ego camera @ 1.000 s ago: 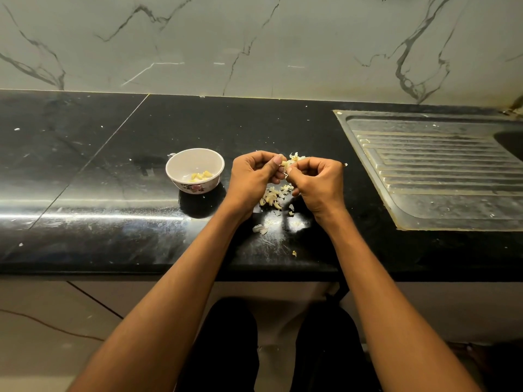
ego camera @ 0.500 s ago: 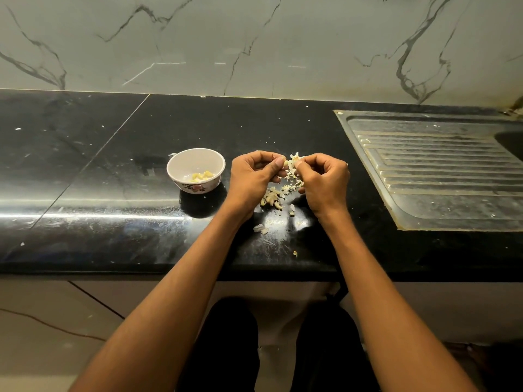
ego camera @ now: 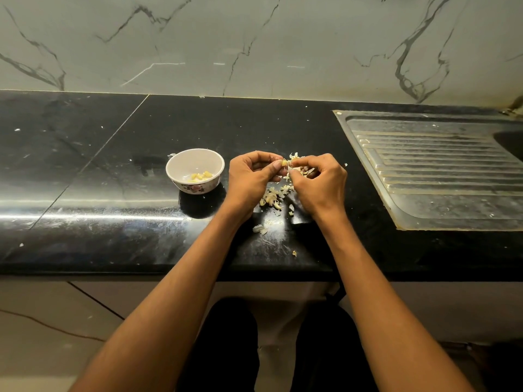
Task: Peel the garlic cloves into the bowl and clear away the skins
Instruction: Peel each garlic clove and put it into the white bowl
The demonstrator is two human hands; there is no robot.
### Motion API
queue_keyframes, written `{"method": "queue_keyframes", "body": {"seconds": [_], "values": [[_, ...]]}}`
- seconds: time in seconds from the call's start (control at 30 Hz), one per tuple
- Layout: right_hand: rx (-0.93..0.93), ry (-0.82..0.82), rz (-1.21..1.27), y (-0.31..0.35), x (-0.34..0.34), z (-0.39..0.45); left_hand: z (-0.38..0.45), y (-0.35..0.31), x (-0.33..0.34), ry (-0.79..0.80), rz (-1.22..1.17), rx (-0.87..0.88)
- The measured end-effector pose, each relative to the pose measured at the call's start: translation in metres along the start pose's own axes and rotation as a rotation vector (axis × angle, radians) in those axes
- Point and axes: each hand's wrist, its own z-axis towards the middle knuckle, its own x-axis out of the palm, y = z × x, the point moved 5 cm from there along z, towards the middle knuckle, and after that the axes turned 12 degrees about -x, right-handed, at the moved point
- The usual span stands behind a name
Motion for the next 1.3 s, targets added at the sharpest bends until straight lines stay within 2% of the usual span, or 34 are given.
{"method": "queue_keyframes", "body": {"seconds": [0.13,0.4,0.87,1.3], "values": [[0.026,-0.004,0.096,0.003,0.0,0.0,0.0,0.0,0.0,-0.007,-0.007,0.007],[-0.032,-0.047,0.102,0.007,-0.001,-0.001,0.0,0.001,-0.001,-0.041,0.018,0.021],[-0.142,-0.031,-0.026,0.012,-0.001,-0.003,0.0,0.004,0.001,-0.074,0.192,0.04],[-0.176,-0.06,0.014,0.01,0.002,-0.001,0.001,0.004,0.002,-0.051,0.22,-0.004]]}}
